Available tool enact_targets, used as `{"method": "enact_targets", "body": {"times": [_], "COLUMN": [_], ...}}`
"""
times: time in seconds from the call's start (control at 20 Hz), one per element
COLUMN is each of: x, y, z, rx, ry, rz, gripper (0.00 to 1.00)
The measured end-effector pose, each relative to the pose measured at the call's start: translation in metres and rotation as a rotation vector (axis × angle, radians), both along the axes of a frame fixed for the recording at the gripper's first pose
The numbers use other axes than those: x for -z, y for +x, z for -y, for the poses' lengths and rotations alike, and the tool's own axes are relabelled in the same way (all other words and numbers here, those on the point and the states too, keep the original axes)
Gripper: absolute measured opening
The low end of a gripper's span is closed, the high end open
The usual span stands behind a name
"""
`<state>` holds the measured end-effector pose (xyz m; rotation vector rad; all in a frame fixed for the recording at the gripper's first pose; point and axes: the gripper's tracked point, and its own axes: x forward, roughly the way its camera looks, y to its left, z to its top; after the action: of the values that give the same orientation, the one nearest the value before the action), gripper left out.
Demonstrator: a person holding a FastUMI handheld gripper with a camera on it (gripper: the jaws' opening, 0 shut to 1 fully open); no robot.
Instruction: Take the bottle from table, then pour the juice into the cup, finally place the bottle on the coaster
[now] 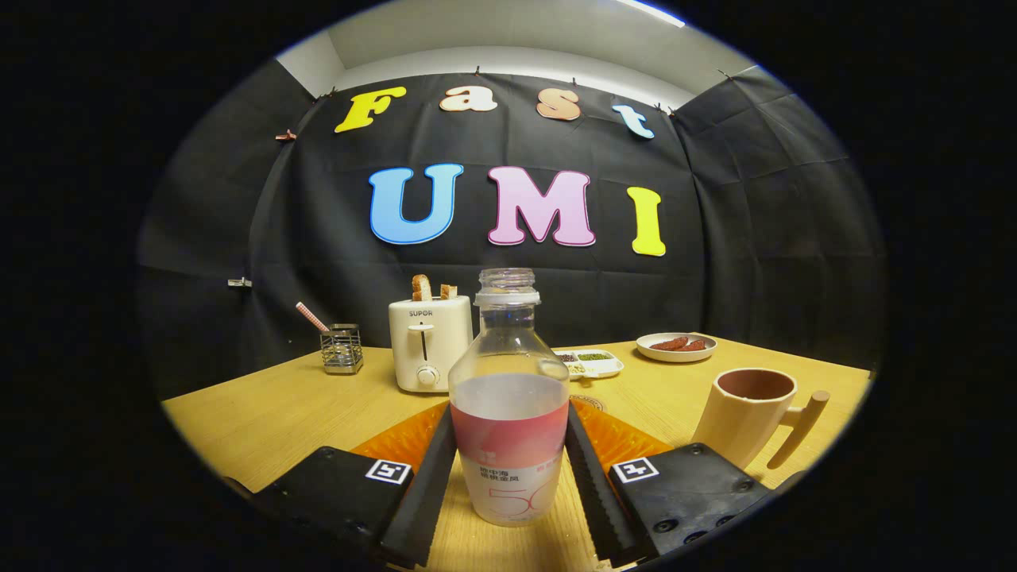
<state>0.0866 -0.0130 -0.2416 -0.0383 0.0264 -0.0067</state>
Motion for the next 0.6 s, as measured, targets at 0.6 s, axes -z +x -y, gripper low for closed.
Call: {"method": "enact_targets", "body": {"times": [0.6], "x": [0.0031], "y": [0.0047], "z": [0.0061], "rx": [0.006], "ry": [0.048], "rz": [-0.026], "gripper": [0.77]}}
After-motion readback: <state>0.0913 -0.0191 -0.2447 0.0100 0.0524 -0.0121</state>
